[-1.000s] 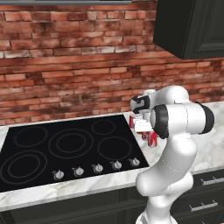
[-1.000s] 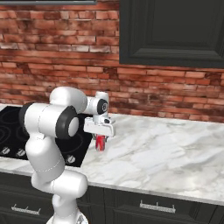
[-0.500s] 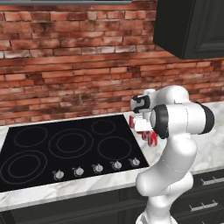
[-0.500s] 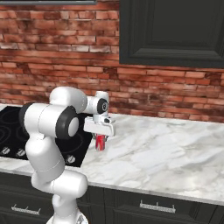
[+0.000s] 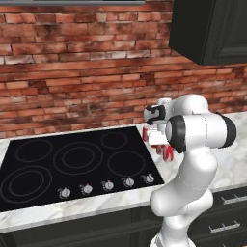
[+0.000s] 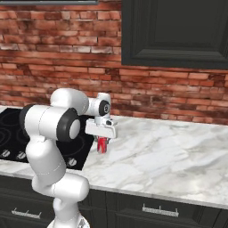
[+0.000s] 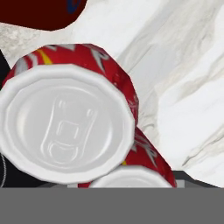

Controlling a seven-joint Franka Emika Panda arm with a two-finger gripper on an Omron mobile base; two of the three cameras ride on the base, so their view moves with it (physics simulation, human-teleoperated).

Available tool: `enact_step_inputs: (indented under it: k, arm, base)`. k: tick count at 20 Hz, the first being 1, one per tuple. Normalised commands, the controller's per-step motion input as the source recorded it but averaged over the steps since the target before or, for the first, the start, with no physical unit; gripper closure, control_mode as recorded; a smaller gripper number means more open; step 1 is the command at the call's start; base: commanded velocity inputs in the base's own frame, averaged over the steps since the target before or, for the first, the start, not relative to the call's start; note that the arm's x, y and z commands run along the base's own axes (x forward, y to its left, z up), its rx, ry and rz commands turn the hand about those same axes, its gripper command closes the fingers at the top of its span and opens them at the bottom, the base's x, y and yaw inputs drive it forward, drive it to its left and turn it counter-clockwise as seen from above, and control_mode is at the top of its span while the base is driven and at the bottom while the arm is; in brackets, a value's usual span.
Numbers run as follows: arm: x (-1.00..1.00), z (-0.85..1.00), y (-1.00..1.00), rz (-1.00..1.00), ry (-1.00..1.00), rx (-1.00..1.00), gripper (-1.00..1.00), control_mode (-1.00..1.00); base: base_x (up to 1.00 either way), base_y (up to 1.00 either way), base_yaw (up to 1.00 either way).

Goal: Four empty soda cans are scattered around the kitchen. Gather all the cans and cluster them next to the stove for recycling.

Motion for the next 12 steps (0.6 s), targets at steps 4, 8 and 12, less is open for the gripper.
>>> enact_step_inputs:
  k: [4, 8, 12]
  arm:
    - [0.0, 0.0, 0.0, 0.0, 0.0, 0.0, -1.0, -1.0]
    - [0.0, 0.0, 0.0, 0.0, 0.0, 0.0, -1.0, -1.0]
    - [0.0, 0.0, 0.0, 0.0, 0.0, 0.0, -1.0, -1.0]
  base:
    - [0.0, 0.0, 0.0]
    - [0.0, 0.0, 0.0]
    - [0.0, 0.0, 0.0]
